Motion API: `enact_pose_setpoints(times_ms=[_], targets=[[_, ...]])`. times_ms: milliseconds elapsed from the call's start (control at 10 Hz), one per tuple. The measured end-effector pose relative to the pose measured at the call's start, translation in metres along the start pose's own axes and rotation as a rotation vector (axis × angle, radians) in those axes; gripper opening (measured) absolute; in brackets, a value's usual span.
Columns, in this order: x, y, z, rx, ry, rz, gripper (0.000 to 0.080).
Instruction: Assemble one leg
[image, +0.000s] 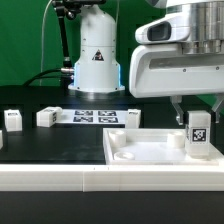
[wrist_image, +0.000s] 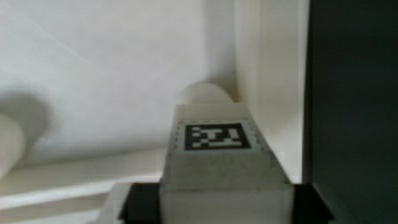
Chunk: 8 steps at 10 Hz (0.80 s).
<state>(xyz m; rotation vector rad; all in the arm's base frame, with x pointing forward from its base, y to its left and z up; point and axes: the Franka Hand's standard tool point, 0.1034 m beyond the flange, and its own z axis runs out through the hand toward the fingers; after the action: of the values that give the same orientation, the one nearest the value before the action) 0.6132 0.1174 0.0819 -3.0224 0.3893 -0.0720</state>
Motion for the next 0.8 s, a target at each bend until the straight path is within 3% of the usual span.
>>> enact_pose_setpoints(times_ms=[500, 700, 800], targets=[[0.0004, -0.0034, 0.0009, -0.033, 0.051, 0.535, 0.0292], [0.0010, -0.0028, 0.0008, -0.023, 0.045, 0.642, 0.0293], [-0.0002, -0.0054, 0.0012, -0.016, 0.040, 0.698, 0.0371]])
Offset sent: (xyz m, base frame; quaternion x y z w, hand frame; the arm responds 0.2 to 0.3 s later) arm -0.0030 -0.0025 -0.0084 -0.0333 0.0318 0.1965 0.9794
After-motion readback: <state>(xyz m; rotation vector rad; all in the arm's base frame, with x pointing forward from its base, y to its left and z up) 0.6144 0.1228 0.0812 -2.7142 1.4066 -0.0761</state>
